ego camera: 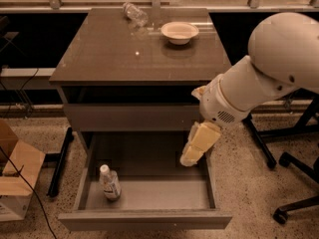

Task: Pick blue plastic bottle from middle drawer and place on counter

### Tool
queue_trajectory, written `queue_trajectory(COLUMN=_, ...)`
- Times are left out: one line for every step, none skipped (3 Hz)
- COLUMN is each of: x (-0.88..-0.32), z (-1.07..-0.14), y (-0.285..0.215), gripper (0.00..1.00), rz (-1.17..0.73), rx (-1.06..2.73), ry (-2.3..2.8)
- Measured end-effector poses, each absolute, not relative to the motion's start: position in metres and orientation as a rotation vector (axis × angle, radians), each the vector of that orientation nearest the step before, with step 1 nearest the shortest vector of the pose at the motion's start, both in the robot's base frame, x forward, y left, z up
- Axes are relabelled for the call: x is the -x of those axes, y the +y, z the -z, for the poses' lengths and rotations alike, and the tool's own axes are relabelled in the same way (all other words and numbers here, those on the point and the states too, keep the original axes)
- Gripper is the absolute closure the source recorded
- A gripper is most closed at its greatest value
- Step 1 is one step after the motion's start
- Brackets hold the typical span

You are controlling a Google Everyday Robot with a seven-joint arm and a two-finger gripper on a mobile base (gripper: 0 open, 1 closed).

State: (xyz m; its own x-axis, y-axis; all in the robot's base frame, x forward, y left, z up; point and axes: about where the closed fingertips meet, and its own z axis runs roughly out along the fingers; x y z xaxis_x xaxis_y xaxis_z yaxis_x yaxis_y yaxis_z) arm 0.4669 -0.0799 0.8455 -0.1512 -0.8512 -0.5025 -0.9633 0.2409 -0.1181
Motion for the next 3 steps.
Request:
queue_trajectory(x=-0.473, z=-0.814, y=-0.053, gripper=0.0, rz=-0.387, rx=1.651, ry=2.045)
queue_trajectory(x=-0.478, z=-0.781, y=-0.02, gripper=0.0, rz=-0.472, rx=1.646, ry=2.007)
queue_trajectory(x=-0.484, z=-0.751, y=0.011, gripper=0.0, rz=-0.543, rx=1.652, ry=1.968)
